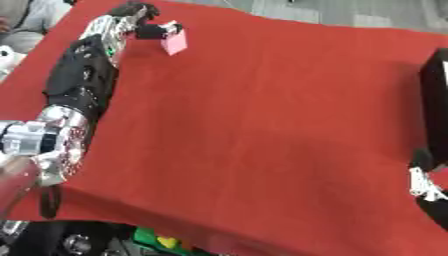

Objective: Pick up the objects with one hand, pass them to the other hand, and then place them into the box on the other side of the table.

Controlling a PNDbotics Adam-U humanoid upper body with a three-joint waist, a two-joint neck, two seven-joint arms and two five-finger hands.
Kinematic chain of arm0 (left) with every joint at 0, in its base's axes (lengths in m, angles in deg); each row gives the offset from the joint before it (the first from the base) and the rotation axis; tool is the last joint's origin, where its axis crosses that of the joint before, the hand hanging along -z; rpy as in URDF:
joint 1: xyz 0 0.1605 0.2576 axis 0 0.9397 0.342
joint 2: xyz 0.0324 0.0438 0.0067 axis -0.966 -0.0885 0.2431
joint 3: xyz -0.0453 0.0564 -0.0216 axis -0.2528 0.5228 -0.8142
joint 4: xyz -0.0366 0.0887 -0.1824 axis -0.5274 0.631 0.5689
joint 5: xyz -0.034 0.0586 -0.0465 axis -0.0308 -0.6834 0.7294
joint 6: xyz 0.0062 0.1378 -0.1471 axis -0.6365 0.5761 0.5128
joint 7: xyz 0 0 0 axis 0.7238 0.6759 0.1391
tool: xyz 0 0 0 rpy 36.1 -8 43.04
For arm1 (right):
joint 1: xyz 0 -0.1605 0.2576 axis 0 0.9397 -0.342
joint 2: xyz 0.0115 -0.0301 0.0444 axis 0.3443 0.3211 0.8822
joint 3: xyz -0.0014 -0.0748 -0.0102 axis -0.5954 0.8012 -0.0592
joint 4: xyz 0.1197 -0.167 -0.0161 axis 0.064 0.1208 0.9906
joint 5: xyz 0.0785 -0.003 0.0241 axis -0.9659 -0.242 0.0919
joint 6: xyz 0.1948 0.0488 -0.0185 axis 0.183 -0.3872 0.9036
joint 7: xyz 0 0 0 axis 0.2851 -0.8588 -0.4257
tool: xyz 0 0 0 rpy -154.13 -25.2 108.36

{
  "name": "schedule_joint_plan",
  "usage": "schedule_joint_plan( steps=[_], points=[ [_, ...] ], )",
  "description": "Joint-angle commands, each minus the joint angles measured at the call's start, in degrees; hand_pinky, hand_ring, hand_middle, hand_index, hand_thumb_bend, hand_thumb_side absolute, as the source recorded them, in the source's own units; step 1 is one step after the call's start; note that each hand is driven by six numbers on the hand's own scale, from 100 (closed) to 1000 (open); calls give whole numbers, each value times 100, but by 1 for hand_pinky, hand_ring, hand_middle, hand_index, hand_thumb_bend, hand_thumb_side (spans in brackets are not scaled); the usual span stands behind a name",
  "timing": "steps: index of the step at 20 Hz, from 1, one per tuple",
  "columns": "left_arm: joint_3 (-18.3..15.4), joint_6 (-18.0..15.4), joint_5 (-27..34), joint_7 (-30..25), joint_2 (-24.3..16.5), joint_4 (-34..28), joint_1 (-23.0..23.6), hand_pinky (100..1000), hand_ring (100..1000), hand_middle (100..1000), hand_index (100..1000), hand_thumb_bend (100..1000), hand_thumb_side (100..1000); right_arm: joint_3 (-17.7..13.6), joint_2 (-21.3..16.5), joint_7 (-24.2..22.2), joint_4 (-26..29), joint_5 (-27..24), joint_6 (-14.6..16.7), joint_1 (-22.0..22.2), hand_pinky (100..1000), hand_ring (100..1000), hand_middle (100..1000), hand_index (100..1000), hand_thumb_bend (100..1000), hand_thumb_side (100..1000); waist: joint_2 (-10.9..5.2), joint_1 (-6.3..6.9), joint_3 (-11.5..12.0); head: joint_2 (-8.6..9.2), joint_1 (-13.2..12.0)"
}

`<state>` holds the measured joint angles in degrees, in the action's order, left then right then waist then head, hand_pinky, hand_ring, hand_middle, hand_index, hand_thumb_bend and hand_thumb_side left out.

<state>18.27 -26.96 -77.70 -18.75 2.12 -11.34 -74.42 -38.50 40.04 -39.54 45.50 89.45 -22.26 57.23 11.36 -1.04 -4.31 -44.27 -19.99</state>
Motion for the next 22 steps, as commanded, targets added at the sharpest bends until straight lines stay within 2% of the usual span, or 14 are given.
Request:
schedule_joint_plan(
  steps=[1, 5, 9, 11, 12, 13, 14, 16, 17, 20, 22],
  points=[
    [57, 56, -66, 118, -100, -10, -69, 843, 765, 789, 901, 434, 846, -12, -41, 15, 116, 21, -11, -41, 769, 891, 713, 913, 153, 459, -70, 6, -12, 15, -17],
    [101, 107, -112, 197, -49, 72, -33, 839, 758, 780, 896, 430, 852, 8, -26, 27, 116, 19, -13, -46, 768, 892, 712, 913, 145, 457, -53, 2, -23, 15, -23],
    [121, 125, -99, 262, -5, 105, -5, 832, 745, 763, 882, 383, 823, 23, -15, 33, 116, 17, -11, -51, 768, 892, 712, 913, 137, 455, -41, -6, -33, 15, -31],
    [132, 120, -85, 285, 15, 114, 6, 829, 736, 752, 873, 296, 729, 30, -11, 36, 116, 13, -13, -50, 767, 893, 711, 913, 131, 455, -35, -8, -35, 15, -34],
    [135, 116, -76, 295, 21, 115, 10, 824, 726, 741, 862, 219, 621, 34, -8, 36, 116, 11, -15, -49, 767, 894, 711, 913, 129, 455, -33, -9, -36, 15, -34],
    [135, 111, -63, 304, 26, 112, 13, 822, 720, 734, 855, 182, 550, 37, -6, 38, 116, 8, -17, -48, 767, 894, 711, 913, 127, 455, -30, -9, -36, 15, -35],
    [134, 108, -50, 315, 29, 103, 14, 814, 701, 709, 835, 133, 422, 40, -5, 39, 116, 7, -19, -47, 766, 894, 711, 913, 125, 455, -29, -9, -35, 15, -37],
    [119, 102, -15, 367, 37, 60, 14, 797, 662, 636, 789, 100, 257, 45, -4, 41, 116, 4, -22, -46, 766, 894, 711, 913, 118, 455, -27, -9, -30, 15, -39],
    [106, 96, 14, 405, 44, 30, 16, 789, 641, 598, 763, 100, 218, 47, -5, 42, 116, 2, -23, -45, 766, 894, 710, 912, 116, 455, -28, -9, -26, 15, -40],
    [63, 24, 150, 539, 69, -105, 18, 749, 542, 482, 668, 100, 221, 48, -10, 42, 116, -4, -23, -46, 767, 893, 711, 912, 112, 453, -39, -10, -14, 15, -30],
    [48, -113, 304, 586, 87, -262, 16, 740, 519, 457, 644, 100, 229, 47, -22, 32, 116, -4, -14, -52, 769, 891, 712, 913, 111, 452, -54, -8, -2, 15, -20]
  ],
)
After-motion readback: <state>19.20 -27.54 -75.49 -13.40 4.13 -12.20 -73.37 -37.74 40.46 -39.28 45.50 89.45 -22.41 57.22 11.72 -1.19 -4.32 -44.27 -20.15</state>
